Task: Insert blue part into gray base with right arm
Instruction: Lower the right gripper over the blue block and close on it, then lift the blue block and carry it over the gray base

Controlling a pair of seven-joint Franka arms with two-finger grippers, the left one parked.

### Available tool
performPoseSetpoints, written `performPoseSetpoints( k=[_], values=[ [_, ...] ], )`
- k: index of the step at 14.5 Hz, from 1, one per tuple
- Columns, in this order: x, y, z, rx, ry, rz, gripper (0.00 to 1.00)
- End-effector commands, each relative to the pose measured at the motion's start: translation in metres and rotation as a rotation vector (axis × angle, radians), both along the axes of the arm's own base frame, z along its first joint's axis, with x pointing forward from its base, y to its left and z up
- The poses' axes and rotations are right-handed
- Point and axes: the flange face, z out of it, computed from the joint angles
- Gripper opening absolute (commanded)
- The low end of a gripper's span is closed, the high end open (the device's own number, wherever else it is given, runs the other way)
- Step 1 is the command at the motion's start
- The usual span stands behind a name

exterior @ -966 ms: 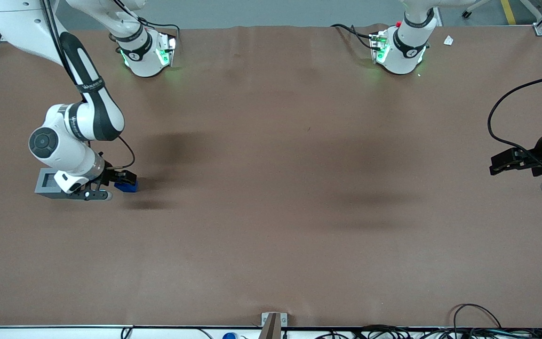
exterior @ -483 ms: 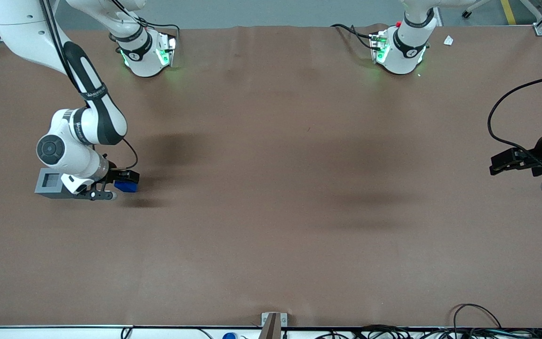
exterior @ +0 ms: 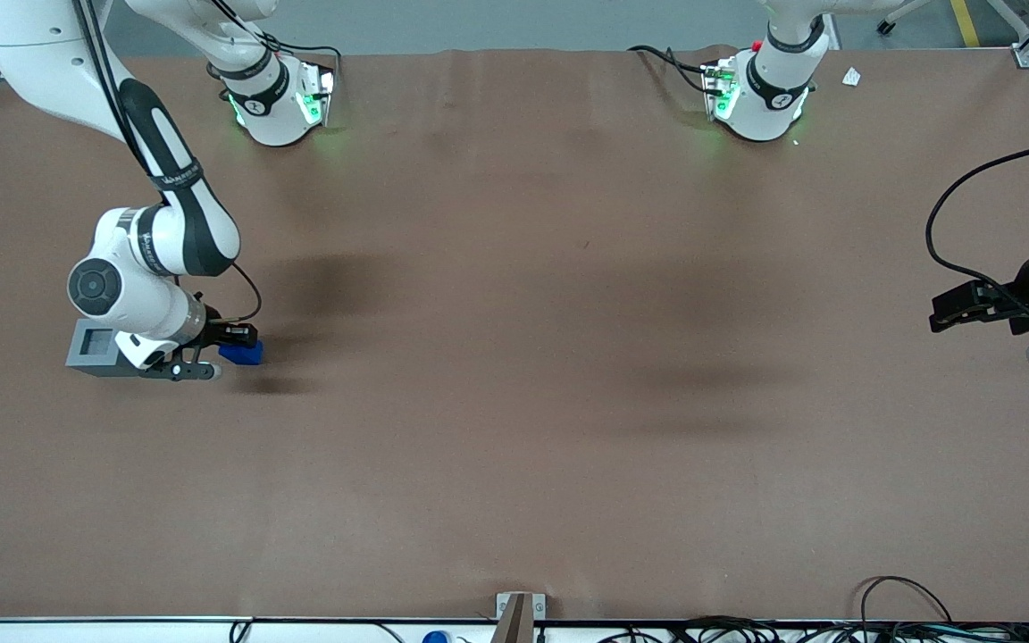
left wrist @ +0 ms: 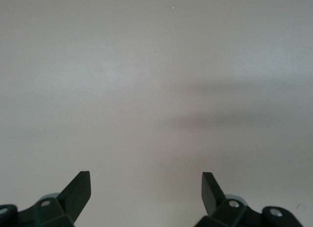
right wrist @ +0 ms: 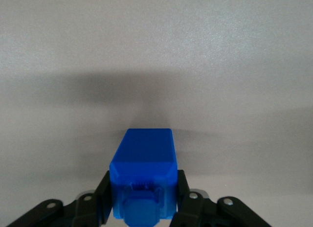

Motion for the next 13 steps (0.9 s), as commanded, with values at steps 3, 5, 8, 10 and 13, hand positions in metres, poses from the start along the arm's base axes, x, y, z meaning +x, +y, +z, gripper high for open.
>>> performPoseSetpoints(
  k=[3,5,8,10,13],
  values=[
    [0.003,0.0,0.008,0.003,-0.002,-0.007,0.34],
    [0.012,-0.005,0.019,0.003,-0.01,-0.009,0.16],
    [0.03,-0.031,0.058,0.007,0.067,-0.017,0.07],
    [0.04,-0.063,0.087,0.022,0.096,0.005,0.05],
    [0.033,-0.119,0.103,0.043,0.104,0.051,0.04]
  ],
)
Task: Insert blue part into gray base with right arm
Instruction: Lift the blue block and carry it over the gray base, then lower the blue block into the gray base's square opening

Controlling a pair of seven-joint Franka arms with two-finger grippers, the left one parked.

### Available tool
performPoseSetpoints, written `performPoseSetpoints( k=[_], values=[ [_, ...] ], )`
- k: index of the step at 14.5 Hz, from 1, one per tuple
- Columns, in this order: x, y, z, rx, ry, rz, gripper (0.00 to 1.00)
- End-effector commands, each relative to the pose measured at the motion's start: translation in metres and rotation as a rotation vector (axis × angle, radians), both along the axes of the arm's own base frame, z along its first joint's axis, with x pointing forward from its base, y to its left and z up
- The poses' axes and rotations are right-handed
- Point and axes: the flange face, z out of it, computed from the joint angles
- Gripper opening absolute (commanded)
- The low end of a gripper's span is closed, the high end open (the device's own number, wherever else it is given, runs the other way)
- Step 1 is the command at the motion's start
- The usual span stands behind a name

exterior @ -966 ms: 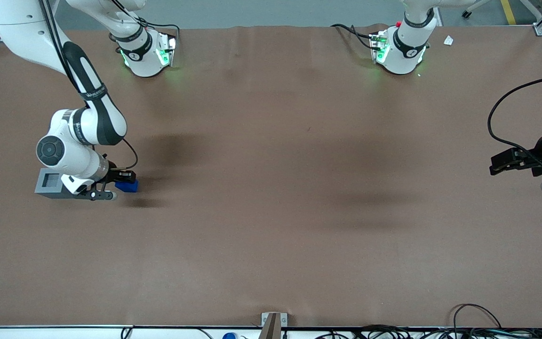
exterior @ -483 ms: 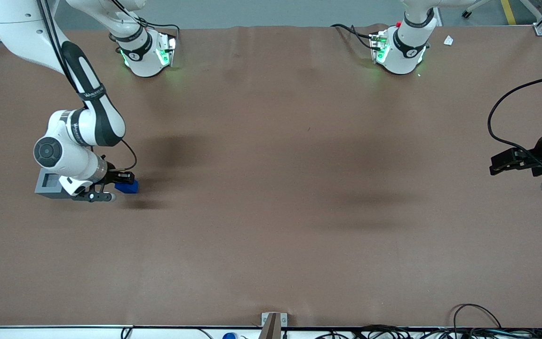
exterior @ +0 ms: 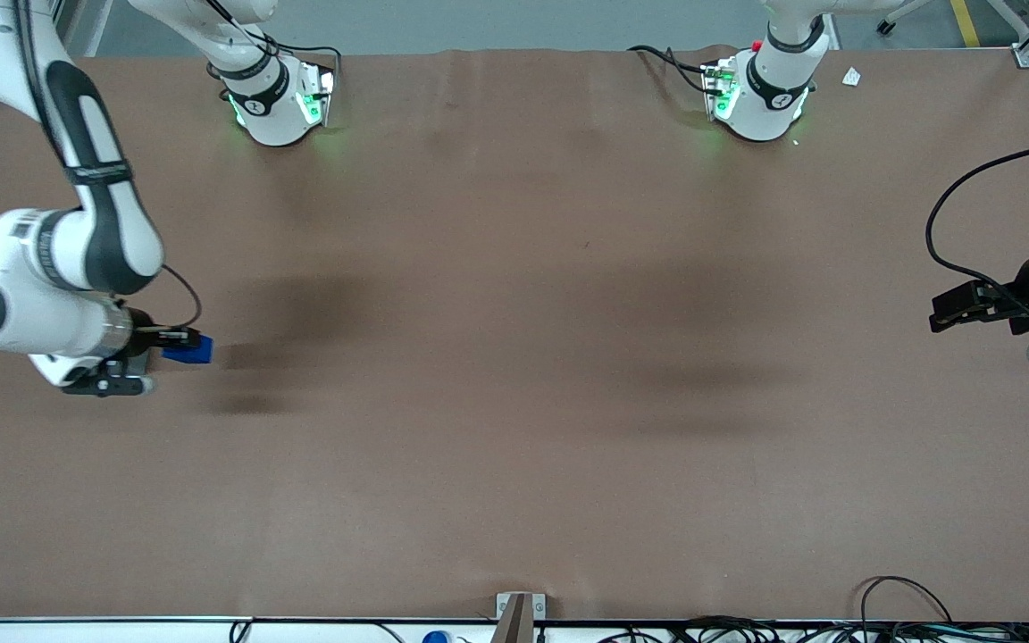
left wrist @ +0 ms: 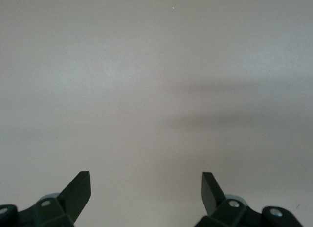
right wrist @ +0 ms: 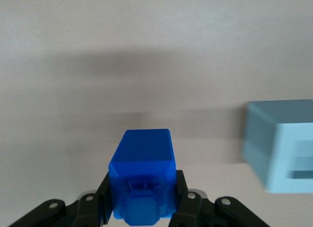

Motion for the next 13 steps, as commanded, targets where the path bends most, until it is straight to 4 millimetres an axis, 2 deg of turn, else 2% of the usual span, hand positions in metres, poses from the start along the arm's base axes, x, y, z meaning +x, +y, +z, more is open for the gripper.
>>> performPoseSetpoints(
  k=[1,3,4,9,11,13],
  values=[
    [-0.012,-0.053,0.012,0.022,-0.003,0.045,0.04],
    [-0.023,-0.091,0.012,0.028,0.003,0.05,0.04],
    [-0.026,-0.101,0.011,0.021,0.006,0.042,0.04],
    [-0.037,-0.135,0.008,0.001,0.006,-0.007,0.04],
    [-0.033,-0.144,0.014,-0.02,-0.017,-0.009,0.04],
    [-0.03,-0.152,0.011,-0.026,-0.02,-0.014,0.04]
  ],
)
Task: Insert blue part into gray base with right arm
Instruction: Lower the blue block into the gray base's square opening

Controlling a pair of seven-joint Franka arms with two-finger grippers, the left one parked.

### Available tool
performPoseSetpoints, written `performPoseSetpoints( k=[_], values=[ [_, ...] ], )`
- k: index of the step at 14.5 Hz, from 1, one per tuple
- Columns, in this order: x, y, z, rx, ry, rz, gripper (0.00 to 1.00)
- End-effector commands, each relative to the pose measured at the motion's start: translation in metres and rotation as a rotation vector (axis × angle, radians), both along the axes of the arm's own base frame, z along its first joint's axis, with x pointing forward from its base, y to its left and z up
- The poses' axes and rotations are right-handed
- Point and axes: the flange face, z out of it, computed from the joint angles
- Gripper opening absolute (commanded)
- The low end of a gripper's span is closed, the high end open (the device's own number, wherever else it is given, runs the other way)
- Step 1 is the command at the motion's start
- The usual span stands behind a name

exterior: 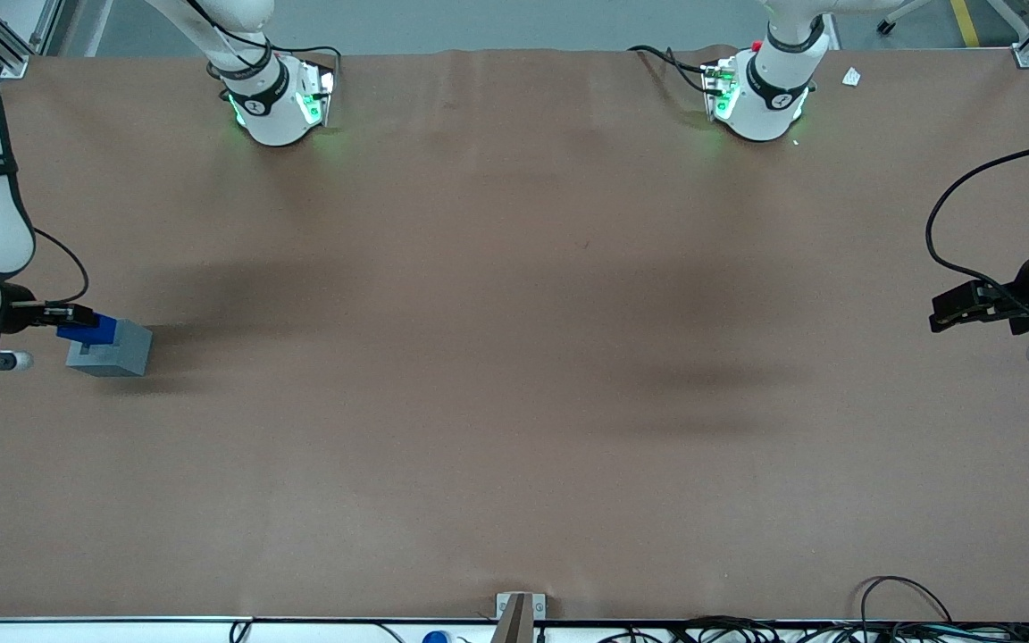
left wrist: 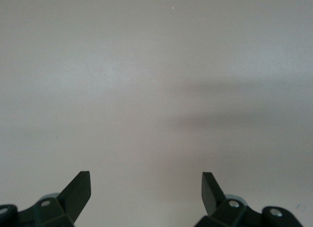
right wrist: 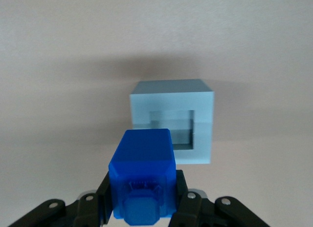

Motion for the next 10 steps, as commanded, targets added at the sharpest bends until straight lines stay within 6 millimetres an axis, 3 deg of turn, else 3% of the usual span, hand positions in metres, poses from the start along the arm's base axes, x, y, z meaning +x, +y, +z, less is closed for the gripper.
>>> performPoseSetpoints(
  k=[1,5,10],
  values=[
    [0.004,-0.011,-0.001,-0.018,-0.004,0.001,0.04],
    [0.007,-0.023,-0.013,-0.029,-0.016,-0.006,0.04],
    [0.004,-0.022,-0.024,-0.019,0.006,-0.008,0.04]
  ],
)
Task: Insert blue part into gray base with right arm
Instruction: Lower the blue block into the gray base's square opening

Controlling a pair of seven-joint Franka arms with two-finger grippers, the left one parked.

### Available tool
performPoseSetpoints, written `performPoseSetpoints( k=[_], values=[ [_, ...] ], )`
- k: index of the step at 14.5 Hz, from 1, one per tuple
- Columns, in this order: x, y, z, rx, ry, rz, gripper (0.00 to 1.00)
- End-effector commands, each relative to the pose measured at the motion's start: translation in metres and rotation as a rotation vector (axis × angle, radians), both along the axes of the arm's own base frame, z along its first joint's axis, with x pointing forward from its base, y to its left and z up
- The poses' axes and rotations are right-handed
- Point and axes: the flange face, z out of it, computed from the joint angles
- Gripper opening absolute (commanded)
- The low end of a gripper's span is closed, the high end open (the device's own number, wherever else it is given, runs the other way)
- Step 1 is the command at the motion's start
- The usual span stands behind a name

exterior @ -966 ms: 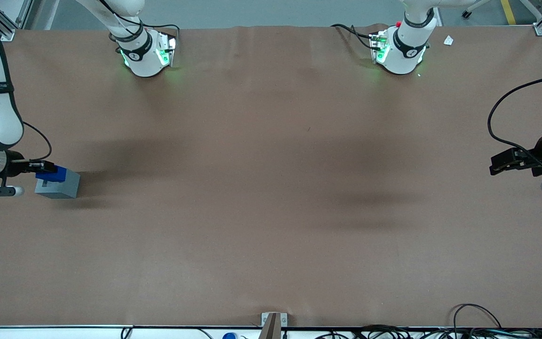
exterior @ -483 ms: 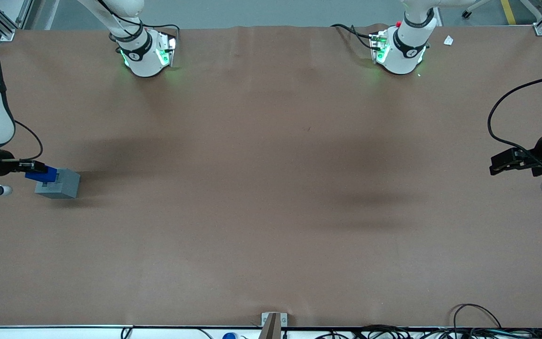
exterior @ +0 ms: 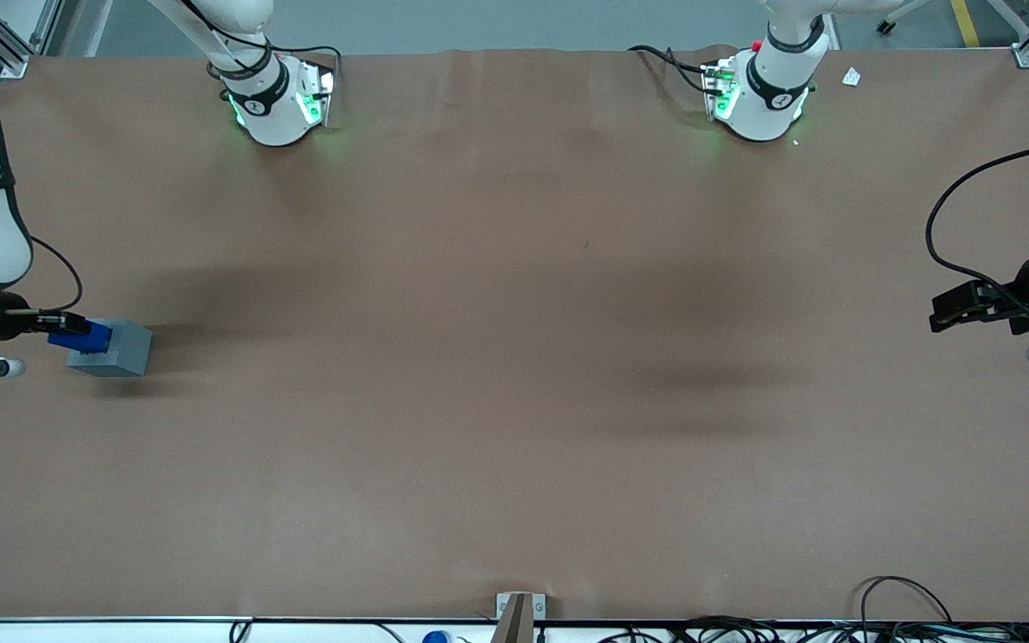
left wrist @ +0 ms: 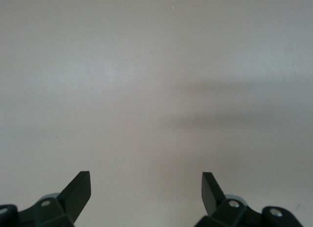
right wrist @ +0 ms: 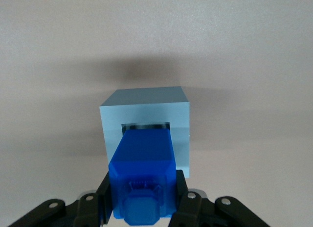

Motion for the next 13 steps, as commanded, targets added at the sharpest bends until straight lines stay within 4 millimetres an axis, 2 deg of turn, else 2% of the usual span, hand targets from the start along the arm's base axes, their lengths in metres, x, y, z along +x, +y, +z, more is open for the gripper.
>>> performPoseSetpoints(
  k=[1,13],
  values=[
    [0.001,-0.004,-0.003,-0.005,0.006,0.001,0.04],
    [0.004,-0.004,-0.024,-0.001,0.008,0.003,0.05]
  ],
)
